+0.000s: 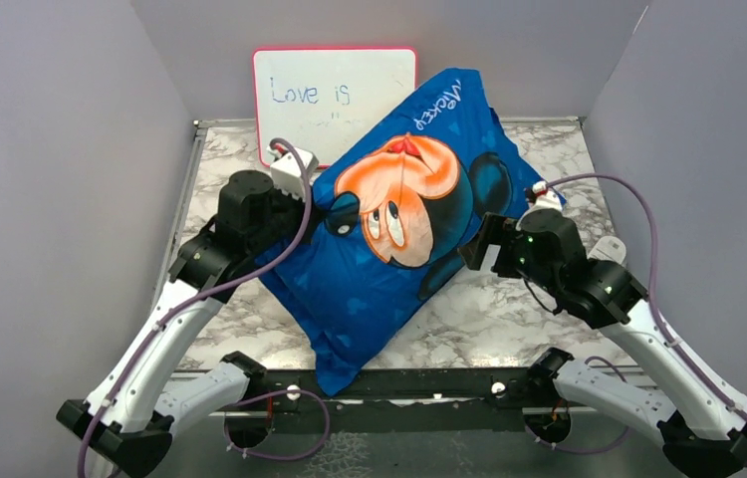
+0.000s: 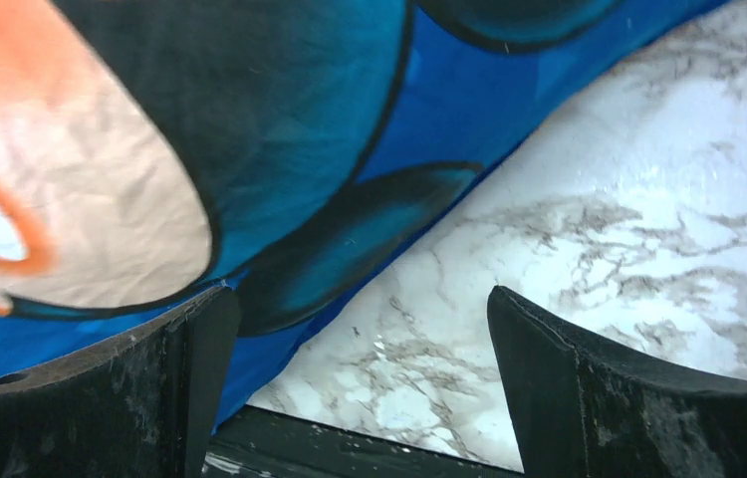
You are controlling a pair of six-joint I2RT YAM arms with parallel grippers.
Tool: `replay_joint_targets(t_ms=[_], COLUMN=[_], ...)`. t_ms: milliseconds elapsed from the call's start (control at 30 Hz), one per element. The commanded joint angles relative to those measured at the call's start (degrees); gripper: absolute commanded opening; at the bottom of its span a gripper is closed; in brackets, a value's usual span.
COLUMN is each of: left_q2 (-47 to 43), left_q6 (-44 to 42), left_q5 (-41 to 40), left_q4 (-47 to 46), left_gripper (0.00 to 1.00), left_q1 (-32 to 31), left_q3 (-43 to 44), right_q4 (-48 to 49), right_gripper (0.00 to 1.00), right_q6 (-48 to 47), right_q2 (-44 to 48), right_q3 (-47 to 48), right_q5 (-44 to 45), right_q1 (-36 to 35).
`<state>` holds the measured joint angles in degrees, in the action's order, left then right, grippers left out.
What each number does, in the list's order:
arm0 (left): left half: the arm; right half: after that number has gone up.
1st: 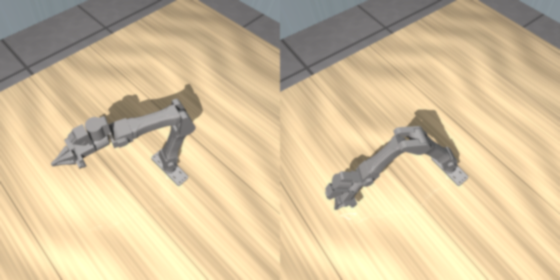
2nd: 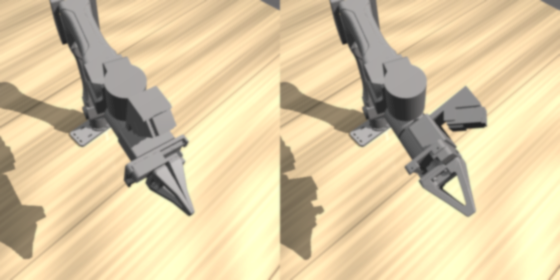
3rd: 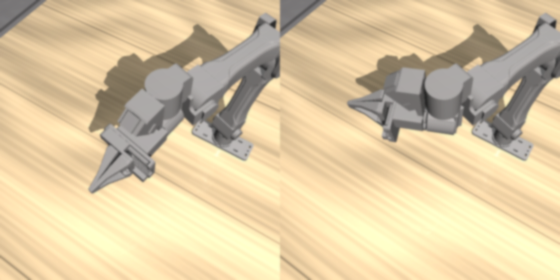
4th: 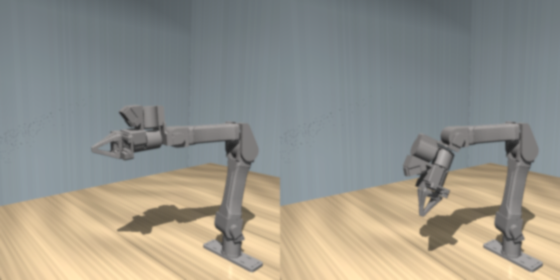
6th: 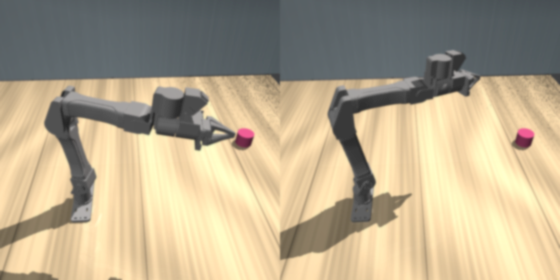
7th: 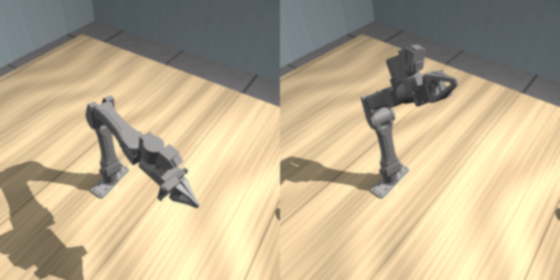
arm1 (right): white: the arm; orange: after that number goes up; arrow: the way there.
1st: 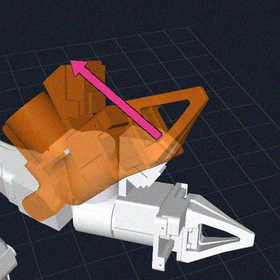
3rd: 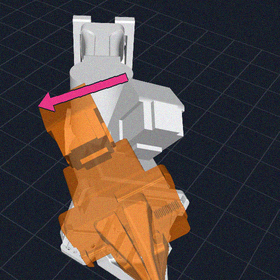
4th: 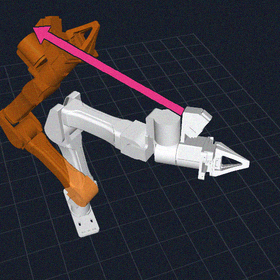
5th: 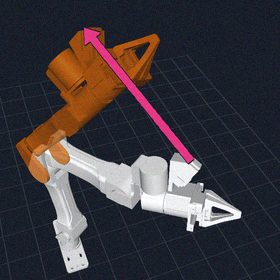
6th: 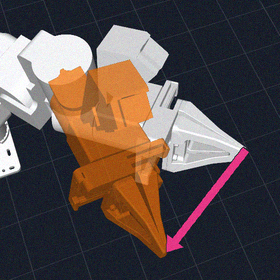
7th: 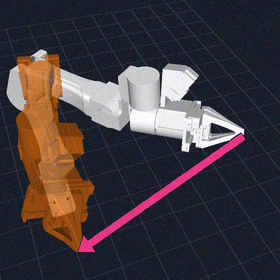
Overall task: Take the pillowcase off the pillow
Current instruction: Turn over the pillow at the center of the board.
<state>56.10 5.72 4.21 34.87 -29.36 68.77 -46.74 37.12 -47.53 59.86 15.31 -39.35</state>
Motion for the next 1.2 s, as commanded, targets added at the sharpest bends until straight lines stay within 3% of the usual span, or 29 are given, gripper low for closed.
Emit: replay_joint_targets(t_ms=[0, 167, 300, 467, 567, 633, 700, 767, 900, 967, 1167], left_q2=[-8.02, -9.42, -7.65, 0.23, 4.04, 4.33, 2.75, -0.19, -7.75, -10.93, -14.36], left_q6=[1.09, 3.26, 4.66, 7.83, 9.13, 8.88, 6.83, 4.4, 4.38, 6.75, 6.35], left_q5=[2.02, 5.5, 11.39, 24.73, 32.62, 35.71, 36.73, 34.61, 26.38, 25.77, 24.61], left_q4=[-13.43, -13.2, -12.7, -9.86, -9.51, -9.14, -7.57, -4.34, 0.28, 0.02, -0.24], left_gripper=[0.0, 0.0, 0.0, 0.0, 0.0, 0.0, 0.0, 0.0, 0.0, 0.0, 0.0], left_q1=[0.01, 0.01, 0.01, 0.01, 0.01, 0.0, -0.01, -0.03, 0.01, -0.03, -0.03], left_q3=[-2.71, -3.56, -0.08, 11.86, 19.3, 21.38, 19.52, 14.35, -0.8, -6.68, -12.94], right_q4=[-1.12, 6.8, 22.99, 33.36, 42.19, 49.93, 49.03, 42.28, 19.19, 11.6, 0.21], right_gripper=[1.0, 1.0, 0.99, 0.98, 0.99, 1.0, 1.0, 0.99, 1.0, 1.0, 1.0], right_q6=[3.31, 5.39, 3.88, 5.02, 5.88, 7.06, 6.08, 4.36, 2.12, 0.95, -1.51], right_q2=[0.09, -5.36, -16.16, -28.69, -32.87, -35.28, -36.65, -35.77, -29.23, -24.68, -11.63], right_q3=[-4.73, -11.33, -14.64, -8.87, -5.39, -4.18, -2.95, -4.04, -4.91, -4.38, 0.85], right_q5=[0.13, -9.95, -28.82, -34.88, -43.21, -50.78, -54.4, -50.22, -21.65, -11.91, 1.15], right_q1=[-0.07, -0.03, -0.09, -0.07, -0.05, -0.1, -0.05, -0.1, 0.01, -0.05, -0.1])
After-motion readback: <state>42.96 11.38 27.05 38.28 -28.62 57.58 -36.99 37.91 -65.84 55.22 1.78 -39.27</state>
